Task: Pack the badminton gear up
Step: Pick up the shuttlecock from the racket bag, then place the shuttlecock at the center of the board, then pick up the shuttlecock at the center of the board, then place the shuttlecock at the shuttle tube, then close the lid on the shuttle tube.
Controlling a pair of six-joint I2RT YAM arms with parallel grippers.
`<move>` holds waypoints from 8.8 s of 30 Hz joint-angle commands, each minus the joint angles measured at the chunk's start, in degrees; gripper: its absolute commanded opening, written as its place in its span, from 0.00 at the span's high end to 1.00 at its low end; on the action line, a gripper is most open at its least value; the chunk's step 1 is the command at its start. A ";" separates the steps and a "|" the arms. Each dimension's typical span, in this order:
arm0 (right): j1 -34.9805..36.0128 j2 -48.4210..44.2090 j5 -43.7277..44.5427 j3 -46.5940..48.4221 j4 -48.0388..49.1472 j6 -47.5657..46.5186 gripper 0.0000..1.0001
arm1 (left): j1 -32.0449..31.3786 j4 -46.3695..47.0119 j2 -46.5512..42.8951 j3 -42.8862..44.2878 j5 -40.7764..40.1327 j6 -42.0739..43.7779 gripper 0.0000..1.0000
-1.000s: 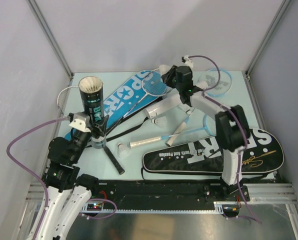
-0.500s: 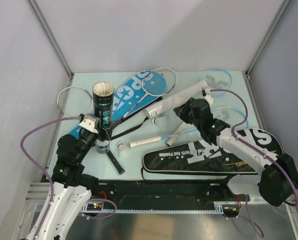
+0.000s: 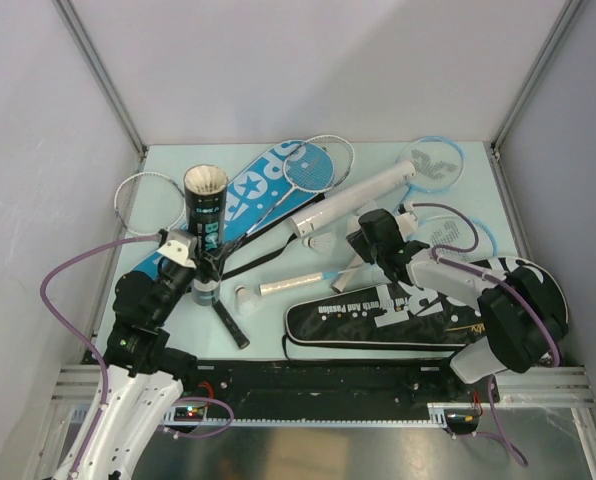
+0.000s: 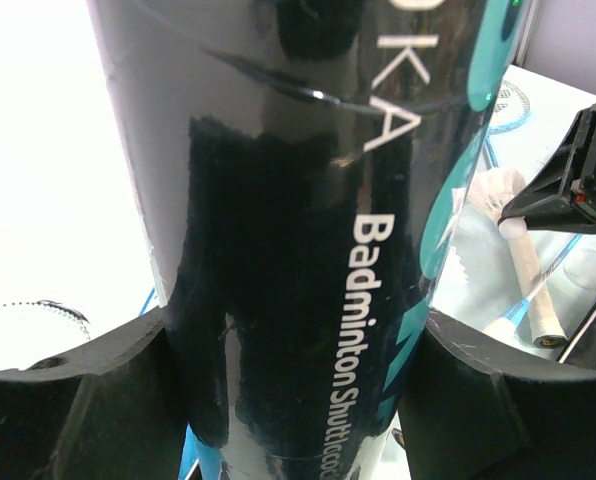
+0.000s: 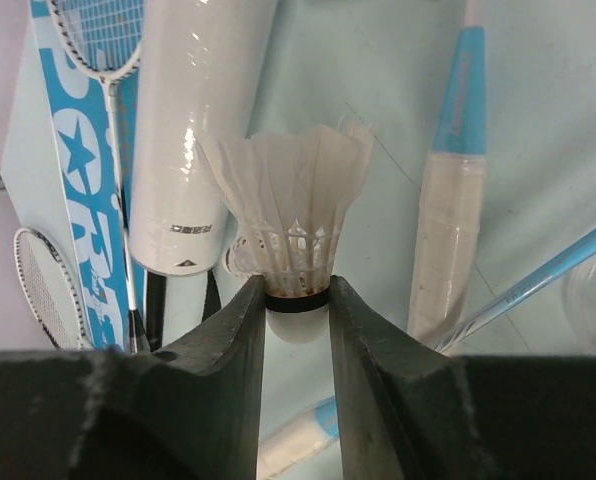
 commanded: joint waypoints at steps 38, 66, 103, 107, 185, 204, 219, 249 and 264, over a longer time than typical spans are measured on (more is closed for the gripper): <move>-22.44 20.38 -72.89 25.63 -18.35 -73.05 0.38 | -1.47 1.99 3.26 4.72 17.76 4.35 0.44; -21.27 11.80 -66.53 28.35 -21.56 -71.37 1.00 | -2.08 -1.12 7.83 7.56 22.18 9.61 0.45; 27.54 -18.26 -18.66 51.20 -32.37 -93.86 1.00 | -11.42 -25.24 16.35 18.67 2.46 36.65 0.43; 27.31 -18.28 -20.90 48.09 -28.94 -91.89 1.00 | -11.65 -25.28 16.45 19.03 3.97 36.58 0.43; -0.25 -32.84 2.01 18.10 -38.50 -25.06 0.42 | -11.85 -15.88 13.22 13.44 0.24 24.94 0.43; -17.15 -16.81 -0.68 6.79 -34.56 -25.81 0.54 | -11.85 -11.52 5.60 10.32 -1.87 18.57 0.43; -16.75 -1.53 -4.52 7.26 -32.10 -22.10 0.66 | -11.85 -10.70 5.49 9.84 -1.71 17.74 0.42; -13.90 9.65 -11.46 7.24 -26.90 -42.22 0.73 | -11.81 -10.21 5.76 9.51 -1.05 17.72 0.42; -13.81 10.11 -11.41 5.60 -24.02 -42.46 0.91 | -11.85 -10.21 5.61 9.91 -1.07 17.57 0.42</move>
